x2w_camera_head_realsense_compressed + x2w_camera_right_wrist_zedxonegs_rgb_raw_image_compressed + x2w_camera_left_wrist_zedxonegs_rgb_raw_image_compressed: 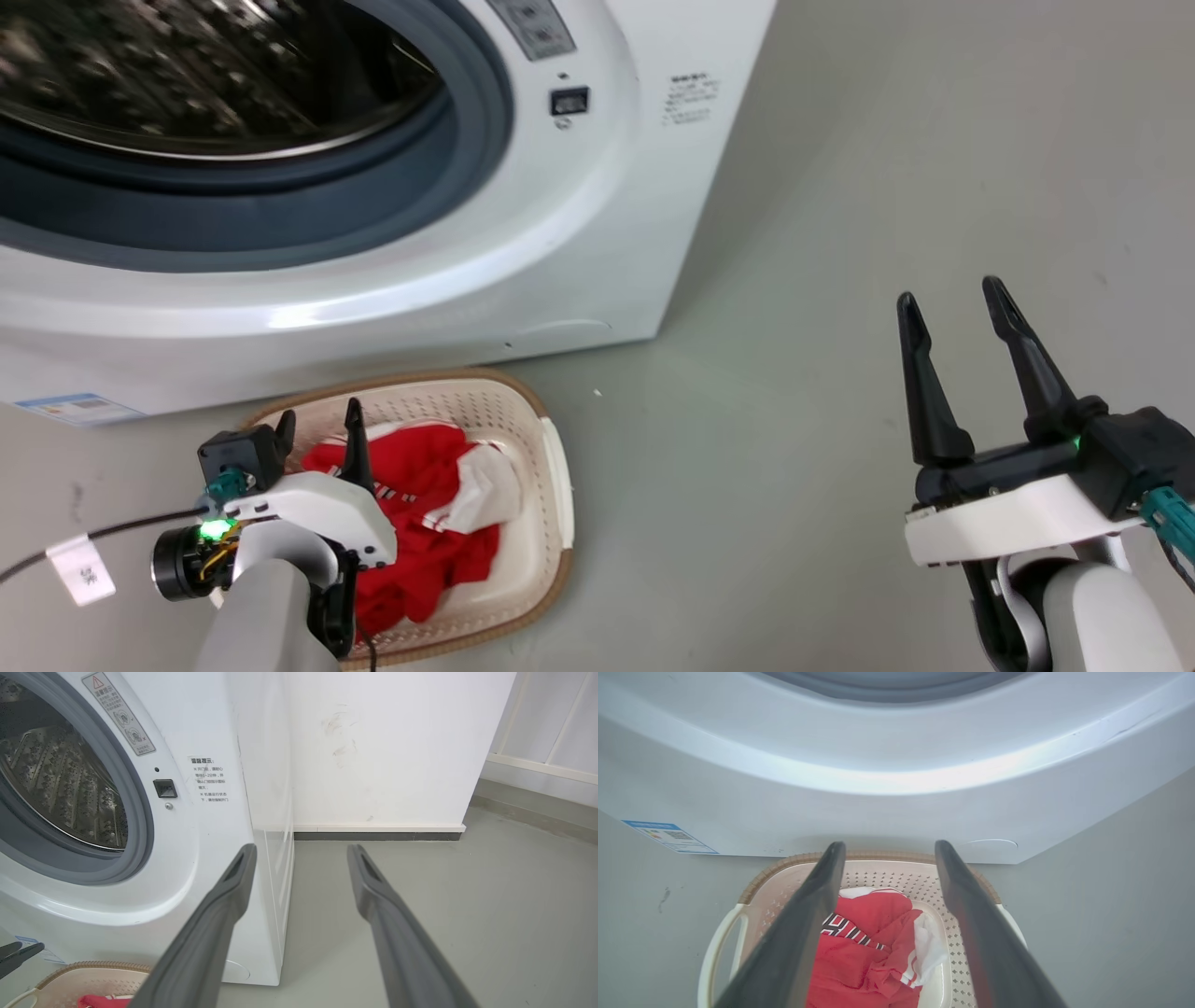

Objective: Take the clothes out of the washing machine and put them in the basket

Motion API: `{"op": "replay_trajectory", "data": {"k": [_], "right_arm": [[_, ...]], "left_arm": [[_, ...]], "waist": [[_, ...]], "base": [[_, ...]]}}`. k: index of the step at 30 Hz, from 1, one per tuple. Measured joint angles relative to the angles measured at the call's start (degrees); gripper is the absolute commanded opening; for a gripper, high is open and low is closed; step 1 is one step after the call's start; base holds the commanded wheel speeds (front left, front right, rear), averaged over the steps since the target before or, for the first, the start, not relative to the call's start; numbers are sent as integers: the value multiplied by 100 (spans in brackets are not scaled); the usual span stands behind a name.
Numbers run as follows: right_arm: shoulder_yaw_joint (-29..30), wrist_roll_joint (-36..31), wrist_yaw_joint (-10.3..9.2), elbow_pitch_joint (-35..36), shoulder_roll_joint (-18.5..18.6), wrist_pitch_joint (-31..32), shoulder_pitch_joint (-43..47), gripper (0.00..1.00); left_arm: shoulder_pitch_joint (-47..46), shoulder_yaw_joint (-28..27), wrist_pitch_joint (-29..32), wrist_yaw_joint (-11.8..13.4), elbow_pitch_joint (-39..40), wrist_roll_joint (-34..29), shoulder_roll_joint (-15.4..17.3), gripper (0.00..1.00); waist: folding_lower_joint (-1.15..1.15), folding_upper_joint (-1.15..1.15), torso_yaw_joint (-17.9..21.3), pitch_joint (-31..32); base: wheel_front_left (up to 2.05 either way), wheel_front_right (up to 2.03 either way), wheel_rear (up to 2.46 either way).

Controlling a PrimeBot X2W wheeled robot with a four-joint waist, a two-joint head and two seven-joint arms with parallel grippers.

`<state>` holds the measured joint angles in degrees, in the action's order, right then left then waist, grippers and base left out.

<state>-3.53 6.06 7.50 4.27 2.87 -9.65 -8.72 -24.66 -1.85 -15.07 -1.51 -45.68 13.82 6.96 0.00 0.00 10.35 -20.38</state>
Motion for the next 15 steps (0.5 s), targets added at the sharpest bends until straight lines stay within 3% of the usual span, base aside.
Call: {"op": "replay_trajectory", "data": {"k": [15], "right_arm": [[259, -147, 0, 194, 2, 367, 530, 100]], "left_arm": [[841, -229, 0, -102, 2629, -582, -298, 100]], "waist": [[-1, 0, -571, 926]], "base": [[0, 0, 0]]}}
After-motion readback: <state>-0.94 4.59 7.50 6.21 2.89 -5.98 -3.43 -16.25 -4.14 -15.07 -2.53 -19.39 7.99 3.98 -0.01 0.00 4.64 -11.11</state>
